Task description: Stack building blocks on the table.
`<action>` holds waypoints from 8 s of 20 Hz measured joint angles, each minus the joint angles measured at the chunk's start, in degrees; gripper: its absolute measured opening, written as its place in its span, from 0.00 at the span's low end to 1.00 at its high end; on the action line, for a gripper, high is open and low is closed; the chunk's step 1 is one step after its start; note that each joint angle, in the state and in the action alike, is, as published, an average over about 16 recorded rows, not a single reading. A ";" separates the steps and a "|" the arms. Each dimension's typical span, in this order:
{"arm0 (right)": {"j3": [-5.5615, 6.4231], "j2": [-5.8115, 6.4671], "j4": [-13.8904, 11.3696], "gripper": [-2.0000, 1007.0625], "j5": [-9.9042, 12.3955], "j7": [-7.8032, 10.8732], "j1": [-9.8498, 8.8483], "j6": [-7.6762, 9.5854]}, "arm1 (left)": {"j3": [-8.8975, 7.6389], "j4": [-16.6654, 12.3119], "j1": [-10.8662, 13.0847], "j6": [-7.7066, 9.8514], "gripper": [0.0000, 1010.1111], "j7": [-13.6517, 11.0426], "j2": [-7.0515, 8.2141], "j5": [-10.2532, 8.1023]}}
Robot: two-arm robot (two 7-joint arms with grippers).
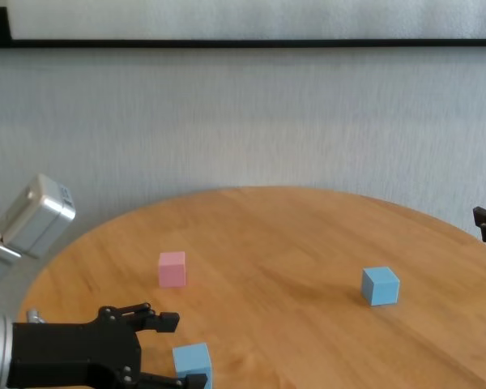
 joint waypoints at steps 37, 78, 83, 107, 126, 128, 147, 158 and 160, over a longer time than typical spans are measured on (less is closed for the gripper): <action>0.00 0.00 0.00 1.00 0.00 0.00 0.00 0.00 | 0.93 -0.32 -0.20 6.47 0.98 1.01 -0.40 0.06; 0.00 0.00 0.00 1.00 0.00 0.00 0.00 0.00 | 1.12 1.02 -3.65 4.49 0.40 0.55 -2.21 1.37; 0.00 0.00 0.00 1.00 0.00 0.00 0.00 0.00 | 2.46 3.66 -6.63 3.78 0.40 -1.26 -4.42 2.05; 0.00 0.00 0.00 1.00 0.00 0.00 0.00 0.00 | 9.59 9.71 -13.05 6.04 0.40 -4.31 -11.79 5.25; 0.00 0.00 0.00 1.00 0.00 0.00 0.00 0.00 | 10.19 11.03 -13.11 5.78 0.45 -5.46 -12.70 4.63; 0.00 0.00 0.00 1.00 0.00 0.00 0.00 0.00 | 10.17 11.00 -13.10 5.84 0.49 -5.39 -12.68 4.63; 0.00 0.00 0.00 1.00 0.00 0.00 0.00 0.00 | 7.34 4.16 -9.69 6.87 0.95 -0.76 -9.52 2.92; 0.00 0.00 0.00 1.00 0.00 0.00 0.00 0.00 | 1.35 -3.67 -4.59 7.50 0.99 8.97 -6.77 1.04; 0.00 0.00 0.00 1.00 0.00 0.00 0.00 0.00 | 0.09 -4.61 -3.73 7.40 0.99 11.19 -6.69 1.04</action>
